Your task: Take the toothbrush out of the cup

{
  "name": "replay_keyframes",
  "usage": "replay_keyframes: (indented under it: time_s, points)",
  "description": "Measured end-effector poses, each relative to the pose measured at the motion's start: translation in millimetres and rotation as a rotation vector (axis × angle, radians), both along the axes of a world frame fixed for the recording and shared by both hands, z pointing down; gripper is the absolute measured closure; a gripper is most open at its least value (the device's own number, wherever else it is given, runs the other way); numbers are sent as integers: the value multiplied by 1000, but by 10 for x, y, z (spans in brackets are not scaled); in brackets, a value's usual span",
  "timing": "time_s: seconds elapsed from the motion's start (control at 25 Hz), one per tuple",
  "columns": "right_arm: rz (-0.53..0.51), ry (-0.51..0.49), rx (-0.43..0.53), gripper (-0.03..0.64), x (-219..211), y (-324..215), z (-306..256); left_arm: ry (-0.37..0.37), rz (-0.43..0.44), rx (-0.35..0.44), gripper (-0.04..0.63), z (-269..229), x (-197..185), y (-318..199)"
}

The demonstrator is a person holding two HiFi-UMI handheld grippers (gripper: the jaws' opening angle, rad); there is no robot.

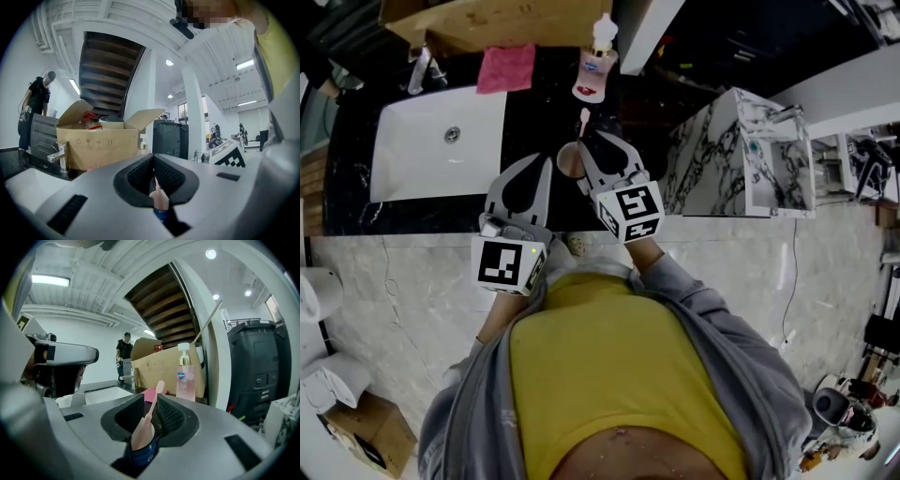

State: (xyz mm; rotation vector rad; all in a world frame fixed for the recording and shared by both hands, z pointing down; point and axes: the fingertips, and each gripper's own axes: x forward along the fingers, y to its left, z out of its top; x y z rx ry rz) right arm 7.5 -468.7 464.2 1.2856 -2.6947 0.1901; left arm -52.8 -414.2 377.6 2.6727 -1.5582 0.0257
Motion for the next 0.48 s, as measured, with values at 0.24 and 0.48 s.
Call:
replay_keyframes:
  time_s: [0.24, 0.48]
  points:
    - [-30, -101, -173, 499, -52, -182, 190, -36, 28, -43, 595, 28, -18, -158]
    - [-99, -187, -284, 494, -121, -217, 264, -53, 28, -60, 595, 14, -97, -225]
